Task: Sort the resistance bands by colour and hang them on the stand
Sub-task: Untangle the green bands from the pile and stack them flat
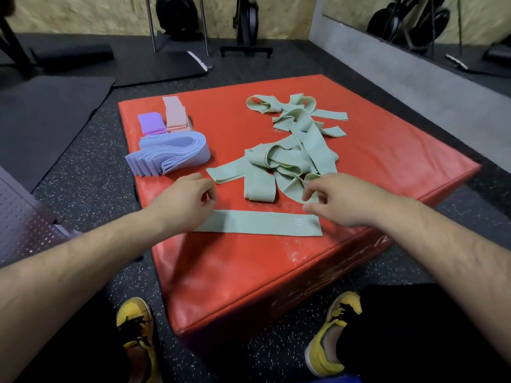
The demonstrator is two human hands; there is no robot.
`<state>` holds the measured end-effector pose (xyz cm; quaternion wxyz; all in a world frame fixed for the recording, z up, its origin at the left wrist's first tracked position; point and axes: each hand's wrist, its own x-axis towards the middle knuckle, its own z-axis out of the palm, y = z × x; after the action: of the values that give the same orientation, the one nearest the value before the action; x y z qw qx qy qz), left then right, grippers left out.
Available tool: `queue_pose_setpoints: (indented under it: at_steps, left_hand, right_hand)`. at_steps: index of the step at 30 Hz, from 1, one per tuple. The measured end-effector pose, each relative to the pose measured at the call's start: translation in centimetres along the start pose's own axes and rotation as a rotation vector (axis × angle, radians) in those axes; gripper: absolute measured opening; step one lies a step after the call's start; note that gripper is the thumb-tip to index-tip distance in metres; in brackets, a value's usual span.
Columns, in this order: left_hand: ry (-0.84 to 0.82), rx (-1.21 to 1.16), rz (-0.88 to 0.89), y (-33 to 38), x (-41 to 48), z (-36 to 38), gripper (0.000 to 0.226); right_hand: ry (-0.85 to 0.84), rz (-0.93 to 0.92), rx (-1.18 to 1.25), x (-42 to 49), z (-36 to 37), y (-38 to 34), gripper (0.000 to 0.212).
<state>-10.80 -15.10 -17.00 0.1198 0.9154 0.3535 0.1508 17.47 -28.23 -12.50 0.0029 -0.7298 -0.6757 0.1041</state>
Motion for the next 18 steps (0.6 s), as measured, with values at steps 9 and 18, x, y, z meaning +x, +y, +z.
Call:
queue_pose_setpoints:
  at_steps: [9,18]
  left_hand:
    - [-0.168,-0.015,0.0,5.2,7.3,2.7,0.036]
    - [-0.216,0.217,0.083,6.2,8.8,4.0,0.041]
  right_hand:
    - [0.027,0.065,0.178,3.2,-4.4,-0.1,0.017]
    - [-0.152,0.247,0.14,4.4,-2.4,2.3,0.033]
